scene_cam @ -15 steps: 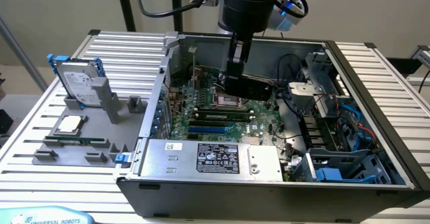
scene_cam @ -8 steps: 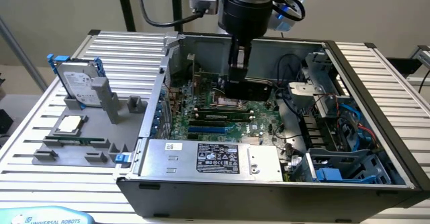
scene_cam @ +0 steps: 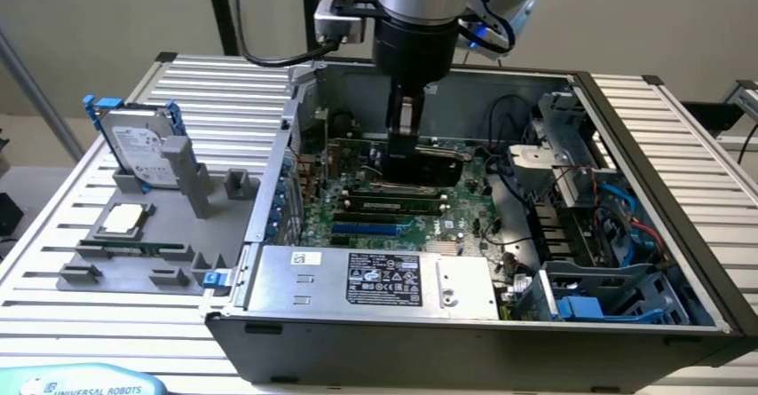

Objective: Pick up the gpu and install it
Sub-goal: 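Insert the gpu into the slot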

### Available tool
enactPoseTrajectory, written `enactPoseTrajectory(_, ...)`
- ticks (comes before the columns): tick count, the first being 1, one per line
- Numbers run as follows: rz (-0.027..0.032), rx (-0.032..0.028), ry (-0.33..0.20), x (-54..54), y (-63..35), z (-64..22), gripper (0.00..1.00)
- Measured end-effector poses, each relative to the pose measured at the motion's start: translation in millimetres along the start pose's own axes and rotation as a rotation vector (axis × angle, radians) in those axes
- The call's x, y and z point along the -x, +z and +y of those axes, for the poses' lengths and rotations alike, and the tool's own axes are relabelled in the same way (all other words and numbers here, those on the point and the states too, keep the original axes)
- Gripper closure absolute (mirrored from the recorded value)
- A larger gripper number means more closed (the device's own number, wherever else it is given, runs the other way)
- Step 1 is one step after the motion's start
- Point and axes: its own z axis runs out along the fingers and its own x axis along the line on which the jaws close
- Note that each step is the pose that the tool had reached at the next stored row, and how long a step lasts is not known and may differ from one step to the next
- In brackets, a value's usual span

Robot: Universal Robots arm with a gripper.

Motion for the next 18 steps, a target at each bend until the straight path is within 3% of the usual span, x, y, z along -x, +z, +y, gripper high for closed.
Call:
enactPoseTrajectory(12, -0.0125, -0.0001, -0.006, -19.9, 21.2, 17.3, 0.73)
enactPoseTrajectory(14, -0.0128, -0.0054, -0.006, -20.2, 24.7, 20.8, 0.73)
enactPoseTrajectory(18, -0.0143, -0.0236, -0.007, -20.6, 30.5, 26.5, 0.73)
